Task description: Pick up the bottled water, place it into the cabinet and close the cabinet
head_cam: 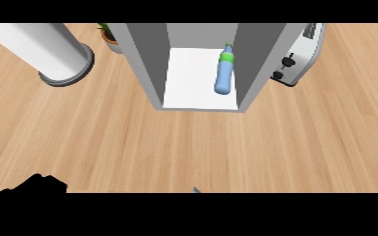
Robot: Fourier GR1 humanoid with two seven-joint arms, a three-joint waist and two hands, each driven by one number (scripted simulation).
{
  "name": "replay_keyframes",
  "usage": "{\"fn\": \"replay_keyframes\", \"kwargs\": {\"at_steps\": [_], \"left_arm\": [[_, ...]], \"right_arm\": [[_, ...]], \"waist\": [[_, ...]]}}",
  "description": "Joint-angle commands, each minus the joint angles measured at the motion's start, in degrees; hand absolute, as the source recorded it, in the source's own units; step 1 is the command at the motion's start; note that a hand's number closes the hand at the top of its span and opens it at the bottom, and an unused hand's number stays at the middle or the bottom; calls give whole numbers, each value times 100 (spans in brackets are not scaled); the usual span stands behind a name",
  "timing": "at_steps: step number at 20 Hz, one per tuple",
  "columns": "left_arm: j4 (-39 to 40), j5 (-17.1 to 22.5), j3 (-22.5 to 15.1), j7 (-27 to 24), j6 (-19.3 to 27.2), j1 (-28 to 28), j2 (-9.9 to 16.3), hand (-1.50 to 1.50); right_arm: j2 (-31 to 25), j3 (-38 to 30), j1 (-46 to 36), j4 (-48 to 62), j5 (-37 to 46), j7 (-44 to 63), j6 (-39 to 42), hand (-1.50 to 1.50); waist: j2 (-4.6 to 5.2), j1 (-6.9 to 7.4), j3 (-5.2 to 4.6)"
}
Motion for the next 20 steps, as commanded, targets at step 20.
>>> {"fn": "replay_keyframes", "kwargs": {"at_steps": [20], "left_arm": [[-313,1082,1705,60,-1439,1270,437,150]], "right_arm": [[1073,-3272,-2618,4627,-1535,-1263,1556,150]], "waist": [[64,-36,20]]}}
